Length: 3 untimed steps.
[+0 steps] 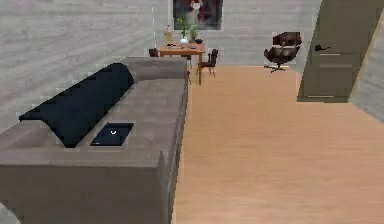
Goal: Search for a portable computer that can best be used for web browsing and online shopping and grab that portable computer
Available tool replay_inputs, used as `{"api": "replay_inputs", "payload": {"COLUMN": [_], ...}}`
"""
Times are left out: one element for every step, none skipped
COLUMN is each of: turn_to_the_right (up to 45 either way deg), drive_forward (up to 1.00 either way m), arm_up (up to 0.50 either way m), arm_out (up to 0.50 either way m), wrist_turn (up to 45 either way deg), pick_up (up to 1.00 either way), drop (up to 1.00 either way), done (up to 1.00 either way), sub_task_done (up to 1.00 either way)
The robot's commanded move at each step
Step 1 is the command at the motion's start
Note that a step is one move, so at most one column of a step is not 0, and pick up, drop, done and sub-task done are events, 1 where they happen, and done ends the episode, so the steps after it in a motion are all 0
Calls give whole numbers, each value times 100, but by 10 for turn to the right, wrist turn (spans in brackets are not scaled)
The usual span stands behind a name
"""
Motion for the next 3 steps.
{"api": "replay_inputs", "payload": {"turn_to_the_right": [0,270,0], "drive_forward": [15,0,70], "arm_up": [0,0,0], "arm_out": [0,0,0], "wrist_turn": [0,0,0], "pick_up": [0,0,0], "drop": [0,0,0], "done": [0,0,0], "sub_task_done": [0,0,0]}}
